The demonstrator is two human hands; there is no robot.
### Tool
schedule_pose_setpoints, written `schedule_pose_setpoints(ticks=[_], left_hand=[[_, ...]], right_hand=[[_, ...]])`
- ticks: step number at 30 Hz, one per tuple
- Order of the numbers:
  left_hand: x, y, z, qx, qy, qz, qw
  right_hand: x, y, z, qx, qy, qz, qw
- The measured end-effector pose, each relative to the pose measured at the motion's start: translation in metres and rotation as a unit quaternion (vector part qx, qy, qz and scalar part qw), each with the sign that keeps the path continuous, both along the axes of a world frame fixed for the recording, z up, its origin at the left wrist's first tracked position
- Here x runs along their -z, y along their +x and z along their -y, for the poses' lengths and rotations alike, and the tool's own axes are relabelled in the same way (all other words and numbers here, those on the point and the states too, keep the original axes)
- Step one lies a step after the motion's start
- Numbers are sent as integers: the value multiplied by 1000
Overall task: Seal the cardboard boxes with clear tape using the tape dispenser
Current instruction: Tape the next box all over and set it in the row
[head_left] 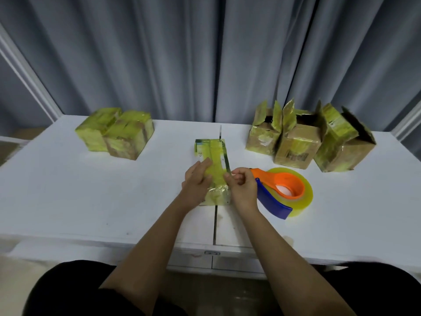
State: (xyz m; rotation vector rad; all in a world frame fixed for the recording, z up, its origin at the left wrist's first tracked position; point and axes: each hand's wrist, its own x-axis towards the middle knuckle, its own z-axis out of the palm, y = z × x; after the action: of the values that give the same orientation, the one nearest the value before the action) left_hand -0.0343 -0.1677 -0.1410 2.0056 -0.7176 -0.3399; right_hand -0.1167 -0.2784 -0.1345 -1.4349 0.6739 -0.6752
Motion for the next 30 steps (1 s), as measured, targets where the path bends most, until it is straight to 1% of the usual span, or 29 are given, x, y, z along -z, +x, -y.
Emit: schedule_pose_setpoints(ticks=[2,3,4,5,7,8,10,11,13,15,17,19,20,22,24,25,26,27,29,30], left_hand=[[3,0,-12,20,-67,-41,997],[5,-2,-17,11,-86,-59,994],[9,-5,-21,-25,-95,-60,993],[12,-10,-25,-86,-93,-32,991],[16,-20,-30,-206,-78,66,973],[16,-25,-31,-230,-74,73,968],[13,-33,-31,-228,-79,7,970],[12,-35,-31,-229,-75,-7,970],[10,-40,-30,-244,-67,15,967],[14,-48,-29,-266,-63,37,961],[19,-60,-27,-279,-74,43,957],[22,-69,-28,-269,-88,34,959],[22,-69,-30,-257,-94,36,961],[24,-58,-36,-233,-101,46,966],[24,-41,-41,-207,-107,28,972],[22,-32,-43,-189,-105,13,976],[22,-24,-44,-166,-108,2,980],[20,-18,-44,-148,-110,-2,983],[16,-14,-43,-133,-133,-7,982],[15,-16,-41,-142,-146,-9,979]], right_hand=[[4,-1,1,11,-20,-3,1000],[6,-3,2,15,-33,-7,999],[8,-6,2,15,-41,-11,999],[10,-10,2,8,-44,-13,999],[16,-20,0,-11,-43,-24,999],[20,-24,-3,-12,-43,-31,999],[27,-31,-11,0,-45,-48,998],[28,-35,-17,4,-53,-54,997],[31,-43,-29,0,-110,-71,991],[33,-48,-41,-36,-165,-107,980],[34,-53,-51,-96,-167,-138,971],[31,-58,-49,-141,-164,-146,965],[28,-60,-44,-149,-192,-154,958],[19,-61,-26,-126,-291,-170,933],[6,-51,-6,-75,-389,-131,909],[0,-42,3,-84,-431,-99,893],[-5,-29,12,-126,-461,-80,875],[-8,-15,18,-192,-483,-81,850],[-9,7,25,-306,-521,-145,783],[-6,15,26,-330,-535,-177,757]])
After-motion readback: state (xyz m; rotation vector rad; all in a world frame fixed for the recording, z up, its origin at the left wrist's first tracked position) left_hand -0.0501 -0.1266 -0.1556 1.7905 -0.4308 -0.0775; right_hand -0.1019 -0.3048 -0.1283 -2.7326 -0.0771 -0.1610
